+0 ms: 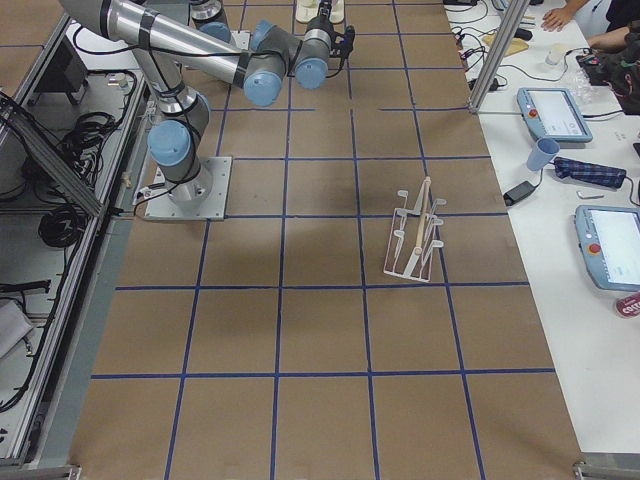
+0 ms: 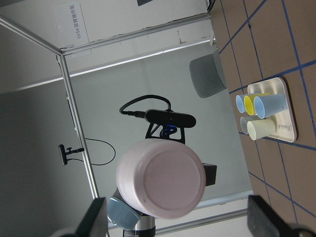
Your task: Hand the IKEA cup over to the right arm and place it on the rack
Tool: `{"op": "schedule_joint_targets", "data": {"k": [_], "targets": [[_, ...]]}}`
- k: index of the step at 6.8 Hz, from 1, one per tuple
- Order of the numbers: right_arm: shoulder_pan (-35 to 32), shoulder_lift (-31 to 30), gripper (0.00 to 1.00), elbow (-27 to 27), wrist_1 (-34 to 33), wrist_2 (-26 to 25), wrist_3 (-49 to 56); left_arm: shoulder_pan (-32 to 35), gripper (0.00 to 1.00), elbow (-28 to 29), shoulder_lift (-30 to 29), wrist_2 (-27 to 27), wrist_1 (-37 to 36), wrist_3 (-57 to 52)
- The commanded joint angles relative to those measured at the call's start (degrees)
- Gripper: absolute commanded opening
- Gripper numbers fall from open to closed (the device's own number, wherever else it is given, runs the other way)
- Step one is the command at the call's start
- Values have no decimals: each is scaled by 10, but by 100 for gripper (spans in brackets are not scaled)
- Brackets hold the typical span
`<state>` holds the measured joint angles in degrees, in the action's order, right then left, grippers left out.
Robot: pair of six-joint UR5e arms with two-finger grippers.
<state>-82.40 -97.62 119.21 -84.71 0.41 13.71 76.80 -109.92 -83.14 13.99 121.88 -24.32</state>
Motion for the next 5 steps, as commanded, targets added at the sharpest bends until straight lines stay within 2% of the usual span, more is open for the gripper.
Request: {"op": "schedule_joint_targets", "data": {"k": [1, 5], "targets": [[0, 2, 100, 0, -6, 11, -23, 26, 0, 0, 0, -26, -1, 1], [-3, -8, 100, 1, -6, 13, -54, 47, 0, -1, -2, -26, -3, 2]]}}
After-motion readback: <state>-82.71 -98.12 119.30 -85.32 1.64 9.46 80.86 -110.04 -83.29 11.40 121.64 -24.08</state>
